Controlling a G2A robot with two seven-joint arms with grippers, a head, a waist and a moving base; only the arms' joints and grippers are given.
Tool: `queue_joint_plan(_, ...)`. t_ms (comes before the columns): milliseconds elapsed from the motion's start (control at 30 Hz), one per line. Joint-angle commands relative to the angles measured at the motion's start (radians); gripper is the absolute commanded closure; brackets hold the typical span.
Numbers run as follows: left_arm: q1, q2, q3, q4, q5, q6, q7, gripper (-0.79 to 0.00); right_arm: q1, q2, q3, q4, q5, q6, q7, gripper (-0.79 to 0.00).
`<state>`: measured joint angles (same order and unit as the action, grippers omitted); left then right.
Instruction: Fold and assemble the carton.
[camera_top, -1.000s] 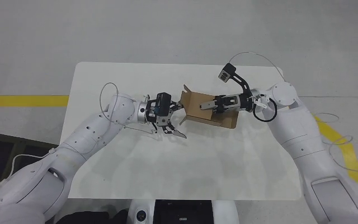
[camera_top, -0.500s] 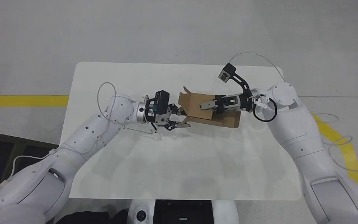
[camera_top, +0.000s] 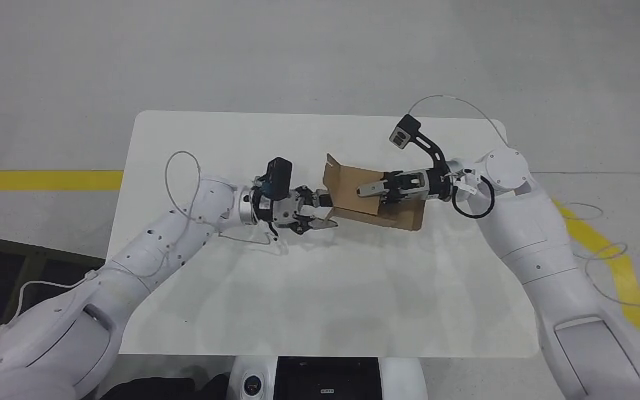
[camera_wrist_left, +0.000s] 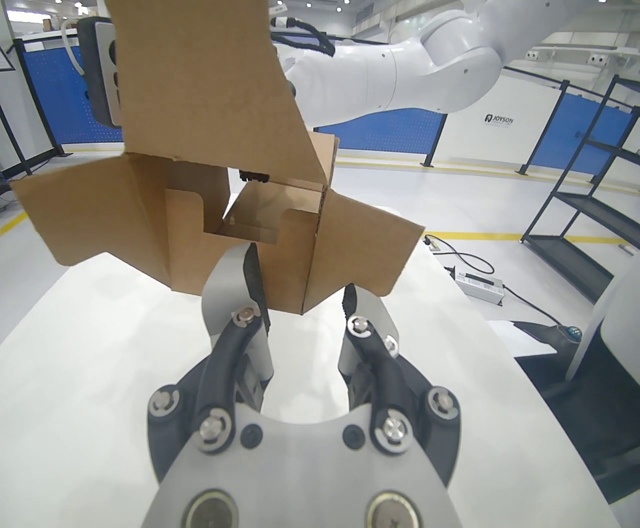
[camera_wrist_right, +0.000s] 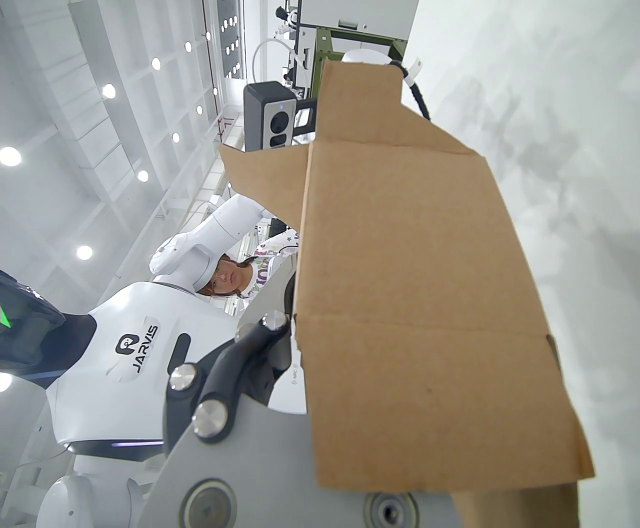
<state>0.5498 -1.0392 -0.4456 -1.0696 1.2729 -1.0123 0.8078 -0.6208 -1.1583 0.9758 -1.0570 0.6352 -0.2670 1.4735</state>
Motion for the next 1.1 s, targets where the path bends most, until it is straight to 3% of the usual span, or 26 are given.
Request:
queue_joint_plan(0,-0.007,0.005,0.019,0.001,-0.041,0.0,0.0,-0.329,0.001,-0.001,0.0,0.002,0.0,-0.001,0.002,0.0)
queue_joint_plan(533,-0.056,0.04,0.137,0.014,-0.191,0.0,0.0,-0.351,0.004,-0.005,0.003,0.014,0.0,0.0,0.009,0.0)
queue_joint_plan(1067,-0.091,0.06,0.211,0.028,-0.34,0.0,0.0,-0.323,0.012,-0.01,0.001,0.02,-0.006,0.001,0.016,0.0)
